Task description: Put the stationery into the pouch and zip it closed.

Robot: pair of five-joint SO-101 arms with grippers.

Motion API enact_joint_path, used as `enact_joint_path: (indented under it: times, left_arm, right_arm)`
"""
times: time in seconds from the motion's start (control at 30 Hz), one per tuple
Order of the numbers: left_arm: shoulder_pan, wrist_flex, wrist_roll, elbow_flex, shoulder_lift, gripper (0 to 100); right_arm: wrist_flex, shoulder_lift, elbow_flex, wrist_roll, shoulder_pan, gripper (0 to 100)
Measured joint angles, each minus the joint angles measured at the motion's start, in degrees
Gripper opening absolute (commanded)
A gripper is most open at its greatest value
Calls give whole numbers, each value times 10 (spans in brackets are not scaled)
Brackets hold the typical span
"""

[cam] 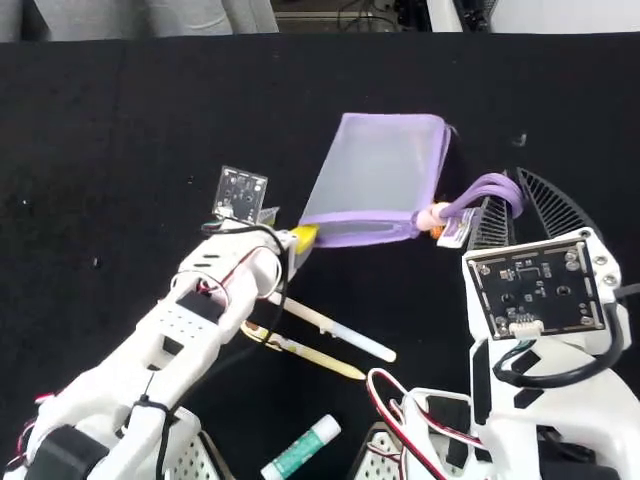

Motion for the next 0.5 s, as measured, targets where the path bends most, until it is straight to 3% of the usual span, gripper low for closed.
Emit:
enact_joint_path:
  times: [0.5]
  left_arm:
    - [39, -14, 0, -28, 11, 212]
  right_arm:
    - [0, 0, 0, 0, 0, 11]
